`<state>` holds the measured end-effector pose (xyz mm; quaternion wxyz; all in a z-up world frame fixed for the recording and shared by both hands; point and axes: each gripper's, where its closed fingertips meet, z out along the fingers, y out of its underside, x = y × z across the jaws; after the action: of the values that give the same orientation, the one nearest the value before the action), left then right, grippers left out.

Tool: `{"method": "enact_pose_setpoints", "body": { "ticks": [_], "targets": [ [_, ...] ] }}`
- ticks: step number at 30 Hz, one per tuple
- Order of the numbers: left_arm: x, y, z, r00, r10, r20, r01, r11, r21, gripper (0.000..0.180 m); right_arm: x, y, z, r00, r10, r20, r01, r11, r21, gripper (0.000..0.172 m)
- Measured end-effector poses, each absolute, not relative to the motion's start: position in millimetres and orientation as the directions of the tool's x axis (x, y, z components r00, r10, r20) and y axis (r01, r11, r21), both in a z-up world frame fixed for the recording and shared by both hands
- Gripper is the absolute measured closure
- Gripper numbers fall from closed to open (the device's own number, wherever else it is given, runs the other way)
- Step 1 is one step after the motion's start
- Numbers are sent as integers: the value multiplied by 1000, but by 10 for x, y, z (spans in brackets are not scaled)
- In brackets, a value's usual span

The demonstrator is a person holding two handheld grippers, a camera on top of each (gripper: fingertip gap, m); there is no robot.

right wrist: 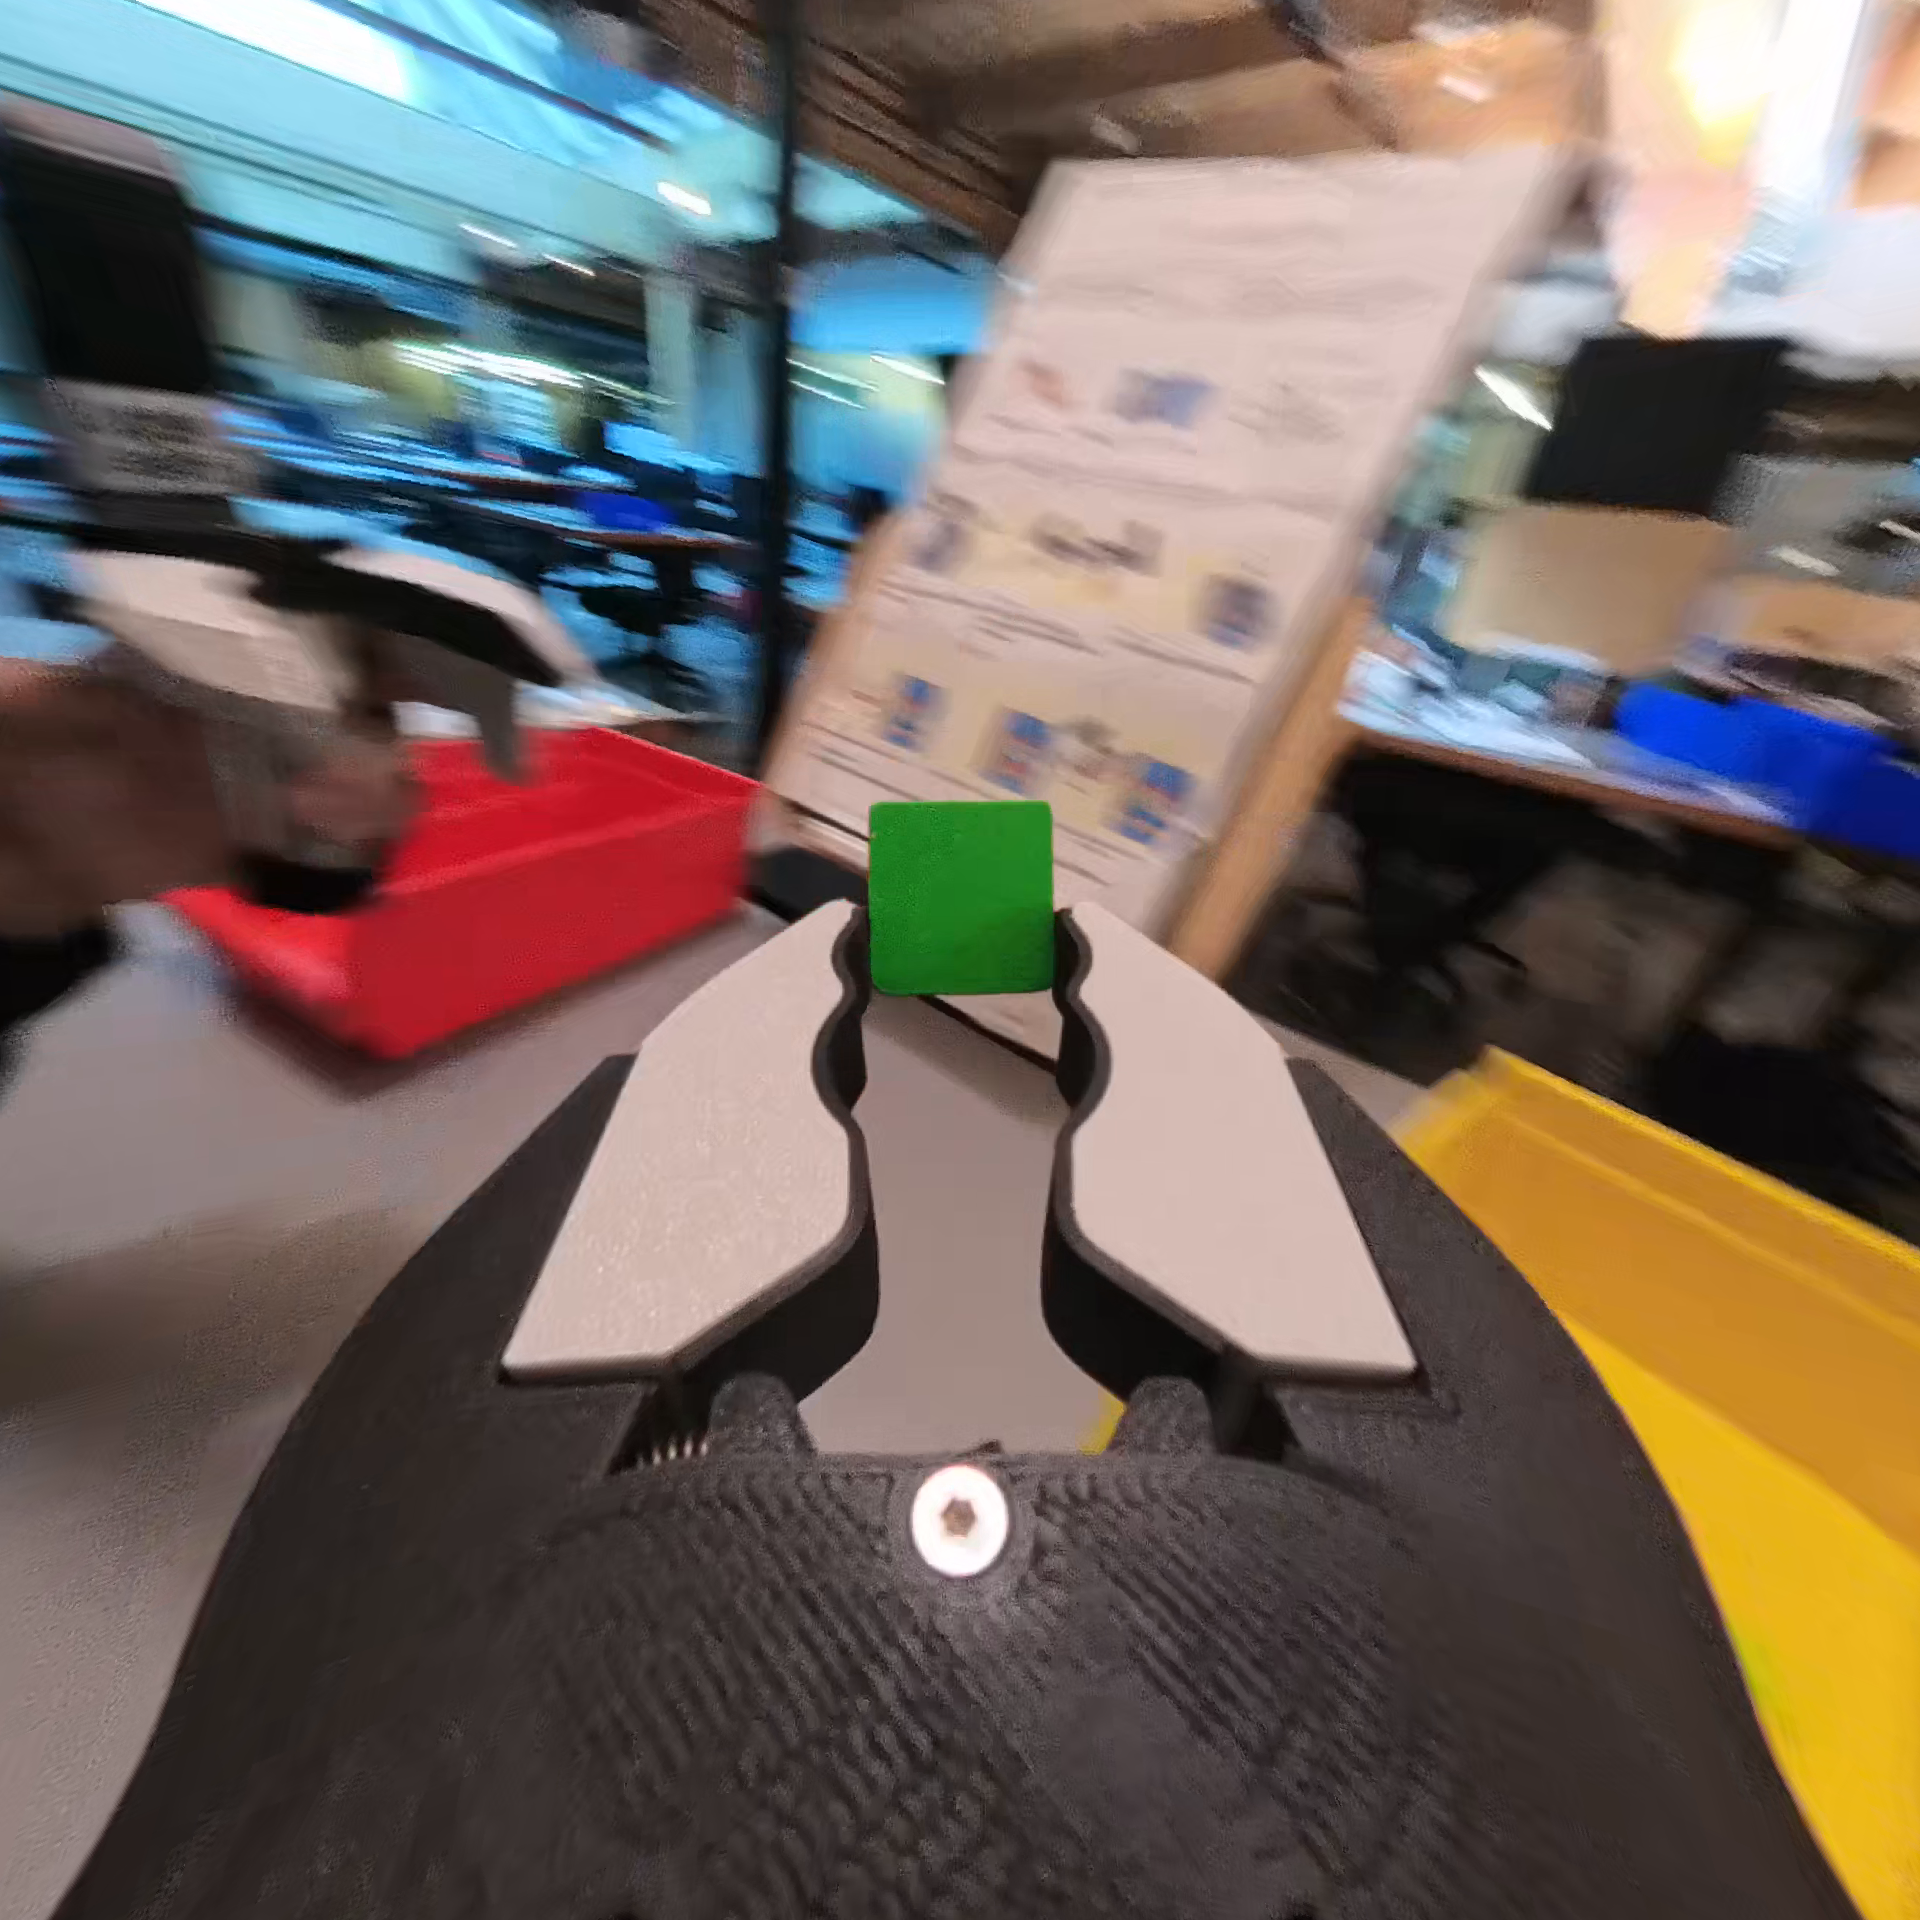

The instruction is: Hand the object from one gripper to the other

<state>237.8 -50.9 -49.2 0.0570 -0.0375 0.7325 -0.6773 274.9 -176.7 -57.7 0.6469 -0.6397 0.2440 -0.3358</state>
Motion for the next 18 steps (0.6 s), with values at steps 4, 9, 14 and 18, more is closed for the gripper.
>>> {"method": "enact_pose_setpoints", "body": {
  "ticks": [4,9,14,18],
  "targets": [
    [2486,-435,-547,-984,-177,2,-19,94,-995,132,3078,-2696,-1056,402,-916,20,-103,-67,-992,138],
    [2514,-468,-657,-984,-171,44,-66,129,-989,134,3202,-2863,-1536,353,-934,-58,-296,-53,-954,138],
    [2525,-500,-729,-983,-180,32,-63,168,-984,134,3279,-3131,-1811,232,-972,-28,-380,-64,-923,138],
    [2533,-505,-740,-983,-174,50,-79,159,-984,134,3352,-3309,-1850,173,-983,-55,-358,-11,-934,109]
  ]
}}
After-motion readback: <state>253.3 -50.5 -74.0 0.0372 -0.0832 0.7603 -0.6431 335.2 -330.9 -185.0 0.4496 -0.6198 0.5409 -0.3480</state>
